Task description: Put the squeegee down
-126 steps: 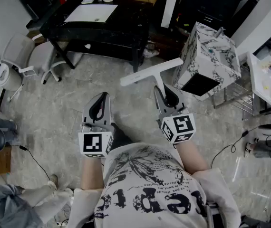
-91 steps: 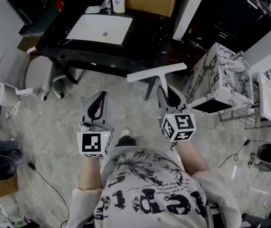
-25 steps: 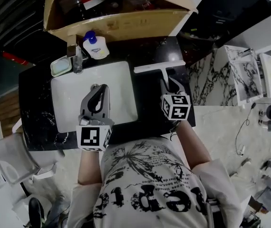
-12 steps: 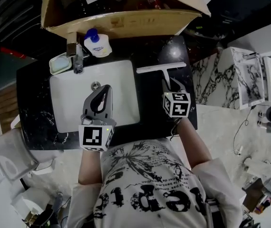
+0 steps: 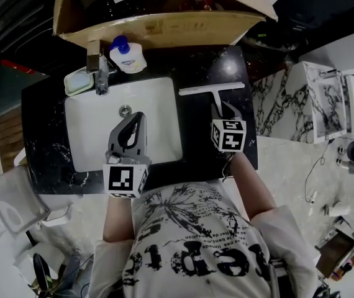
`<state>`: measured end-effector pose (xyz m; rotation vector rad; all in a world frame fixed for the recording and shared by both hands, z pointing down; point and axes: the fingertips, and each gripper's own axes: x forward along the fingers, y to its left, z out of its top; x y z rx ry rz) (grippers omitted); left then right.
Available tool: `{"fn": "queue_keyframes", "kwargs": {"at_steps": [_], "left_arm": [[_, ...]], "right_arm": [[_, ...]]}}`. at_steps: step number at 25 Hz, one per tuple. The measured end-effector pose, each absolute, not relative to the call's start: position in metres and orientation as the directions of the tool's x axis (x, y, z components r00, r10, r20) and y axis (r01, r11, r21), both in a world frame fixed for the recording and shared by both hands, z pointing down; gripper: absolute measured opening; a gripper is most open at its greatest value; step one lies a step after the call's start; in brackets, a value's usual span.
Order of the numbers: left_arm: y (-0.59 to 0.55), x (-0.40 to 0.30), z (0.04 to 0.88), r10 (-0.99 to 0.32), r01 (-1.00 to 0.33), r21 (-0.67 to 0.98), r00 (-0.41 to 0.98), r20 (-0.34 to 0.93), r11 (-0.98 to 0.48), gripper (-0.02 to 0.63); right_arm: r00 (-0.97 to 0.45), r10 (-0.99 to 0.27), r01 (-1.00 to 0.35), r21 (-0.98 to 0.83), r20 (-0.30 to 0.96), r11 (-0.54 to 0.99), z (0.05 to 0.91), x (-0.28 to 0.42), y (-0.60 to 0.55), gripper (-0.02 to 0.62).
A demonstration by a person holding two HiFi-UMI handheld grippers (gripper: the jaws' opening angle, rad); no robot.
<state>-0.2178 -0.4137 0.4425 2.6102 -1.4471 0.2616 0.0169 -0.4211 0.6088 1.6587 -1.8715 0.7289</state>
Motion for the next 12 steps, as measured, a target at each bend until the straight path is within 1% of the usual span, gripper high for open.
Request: {"fn": "queue_keyframes", "kwargs": {"at_steps": [2,5,6,10,12], "left_arm": [[-0.412,-0.218,0.443,-0.826,-0.85,0.039,0.521,0.215,-0.526,0.011],[-0.411,-0.217,0.44,-0.828,-0.851,0.036,0.518,0.215,-0.524,0.011],[-0.41,-0.217,0.438,-0.829,-0.852,0.034,0.516,0.216,-0.522,0.011],[-0.408,-0.218,0.435,-0.835,-0.855,0.023,0.513,0.2,-0.519,0.011],[-0.407,-0.218,0.43,-0.838,-0.855,0.018,0.512,0.189,-0.518,0.011]], "right_arm": [[-0.104,-0.709,-0.994,-0.054,0.698,0.092,0.609,0.016,-0.422,0.095],[-0.094,-0.704,-0.995,-0.042,0.704,0.09,0.61,0.016,-0.42,0.196],[-0.092,-0.705,-0.995,-0.043,0.703,0.087,0.609,0.017,-0.42,0.205],[-0.106,-0.728,-0.994,-0.075,0.678,0.075,0.592,0.02,-0.42,0.212],[-0.132,-0.751,-0.991,-0.099,0.646,0.09,0.576,0.017,-0.421,0.175]]}}
